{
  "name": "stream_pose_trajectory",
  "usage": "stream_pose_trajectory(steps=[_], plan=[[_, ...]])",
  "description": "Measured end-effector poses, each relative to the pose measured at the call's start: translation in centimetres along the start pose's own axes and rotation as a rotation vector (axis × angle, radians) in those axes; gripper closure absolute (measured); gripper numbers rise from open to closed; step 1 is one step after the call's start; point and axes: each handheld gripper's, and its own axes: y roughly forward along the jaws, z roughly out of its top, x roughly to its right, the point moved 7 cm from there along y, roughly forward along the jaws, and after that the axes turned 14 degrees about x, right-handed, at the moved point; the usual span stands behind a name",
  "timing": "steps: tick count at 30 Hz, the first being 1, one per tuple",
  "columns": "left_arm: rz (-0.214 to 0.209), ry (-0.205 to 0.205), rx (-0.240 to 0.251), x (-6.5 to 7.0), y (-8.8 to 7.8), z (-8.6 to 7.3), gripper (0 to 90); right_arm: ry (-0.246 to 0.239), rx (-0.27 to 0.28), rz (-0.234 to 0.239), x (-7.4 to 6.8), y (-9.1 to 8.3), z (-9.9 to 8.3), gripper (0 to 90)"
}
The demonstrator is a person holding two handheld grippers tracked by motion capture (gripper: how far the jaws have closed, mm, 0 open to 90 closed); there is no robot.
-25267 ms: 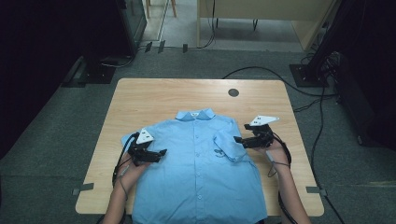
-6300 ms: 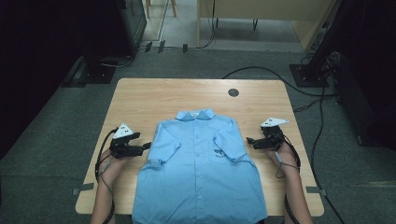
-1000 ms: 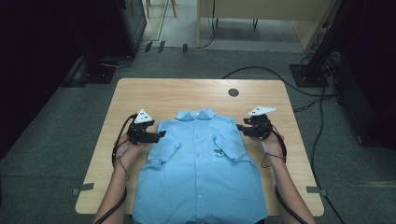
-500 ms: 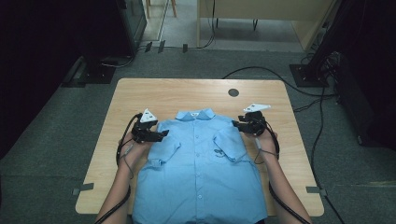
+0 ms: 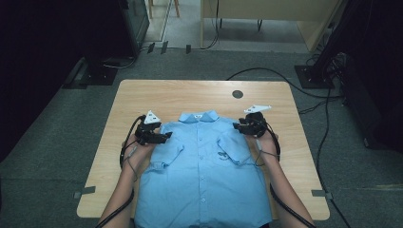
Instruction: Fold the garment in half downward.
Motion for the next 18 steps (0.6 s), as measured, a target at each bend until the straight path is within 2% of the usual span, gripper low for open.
stream_pose_trajectory(steps=[2,4,5,6,7,8,10,14,15,16,18], plan=[[0.006,0.002,-0.003,-0.1,0.0,-0.1,43.3,0.0,0.0,0.0,0.0,0.0,0.0,63.2],[0.029,0.005,-0.007,-0.4,0.0,-0.1,45.7,0.003,-0.011,0.0,0.0,0.2,-0.3,66.4],[0.029,0.005,-0.007,-0.4,0.0,-0.1,54.7,0.003,-0.011,0.0,0.0,0.2,-0.3,66.4],[0.029,0.005,-0.007,-0.4,0.0,-0.1,54.7,-0.003,-0.023,-0.002,0.1,0.4,-0.6,66.4],[0.042,0.019,-0.021,-0.6,0.0,-0.3,54.7,-0.003,-0.023,-0.002,0.1,0.4,-0.6,71.9],[0.042,0.019,-0.021,-0.6,0.0,-0.3,57.6,-0.003,-0.023,-0.002,0.1,0.4,-0.6,71.9],[0.056,0.03,-0.026,-0.8,-0.1,-0.4,57.6,-0.012,-0.025,-0.002,0.1,0.4,-0.7,73.7],[0.061,0.024,-0.025,-1.0,-0.3,-0.6,64.3,-0.027,-0.03,-0.006,0.2,0.4,-0.6,78.5],[0.073,0.033,-0.021,-1.2,-0.5,-0.6,64.3,-0.04,-0.029,-0.01,0.2,0.4,-0.7,84.4],[0.073,0.033,-0.021,-1.2,-0.5,-0.6,74.7,-0.04,-0.029,-0.01,0.2,0.4,-0.7,84.4],[0.082,0.018,-0.019,-1.7,-0.9,-0.9,76.4,-0.066,-0.025,-0.015,0.1,0.3,-0.7,87.8]])
